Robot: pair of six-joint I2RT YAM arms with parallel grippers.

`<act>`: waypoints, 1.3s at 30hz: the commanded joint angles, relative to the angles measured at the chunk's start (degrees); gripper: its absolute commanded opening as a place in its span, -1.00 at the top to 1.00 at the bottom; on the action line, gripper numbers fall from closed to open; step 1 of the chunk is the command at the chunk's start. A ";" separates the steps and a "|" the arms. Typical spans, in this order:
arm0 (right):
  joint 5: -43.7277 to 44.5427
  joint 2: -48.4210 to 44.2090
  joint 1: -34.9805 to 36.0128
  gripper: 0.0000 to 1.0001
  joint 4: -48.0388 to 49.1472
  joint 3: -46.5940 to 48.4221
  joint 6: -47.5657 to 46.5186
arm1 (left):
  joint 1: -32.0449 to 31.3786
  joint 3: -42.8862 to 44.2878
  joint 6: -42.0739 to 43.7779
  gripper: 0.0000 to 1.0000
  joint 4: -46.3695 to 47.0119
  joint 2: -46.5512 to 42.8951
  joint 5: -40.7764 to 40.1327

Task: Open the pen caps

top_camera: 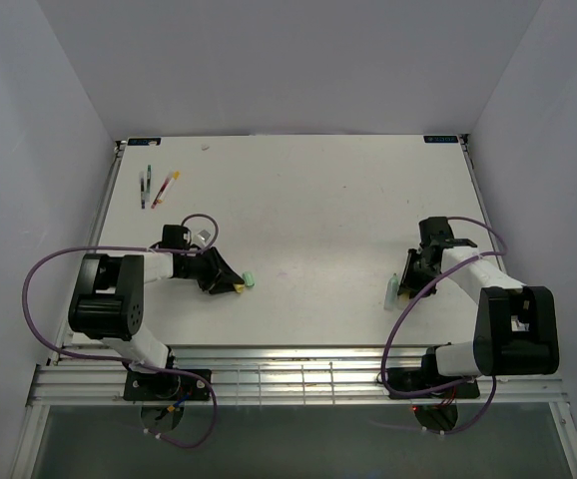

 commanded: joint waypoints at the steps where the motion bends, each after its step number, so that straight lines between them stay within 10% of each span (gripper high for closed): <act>1: -1.94 1.63 -0.21 0.85 1.53 -0.24 -0.34 | -0.18 2.48 0.87 0.19 0.43 1.46 -1.03; 13: -3.88 0.76 -0.21 0.74 0.30 -1.65 0.54 | -0.18 2.57 1.66 0.00 -0.44 2.44 -1.64; 24: -3.09 -0.91 -0.21 0.12 -1.72 0.28 1.15 | -0.10 4.76 3.50 -0.11 -4.57 -1.86 -4.45; 39: 15.44 6.45 -1.44 -0.06 -14.20 29.79 12.92 | -0.97 11.00 6.49 -0.15 -8.97 -6.27 -7.71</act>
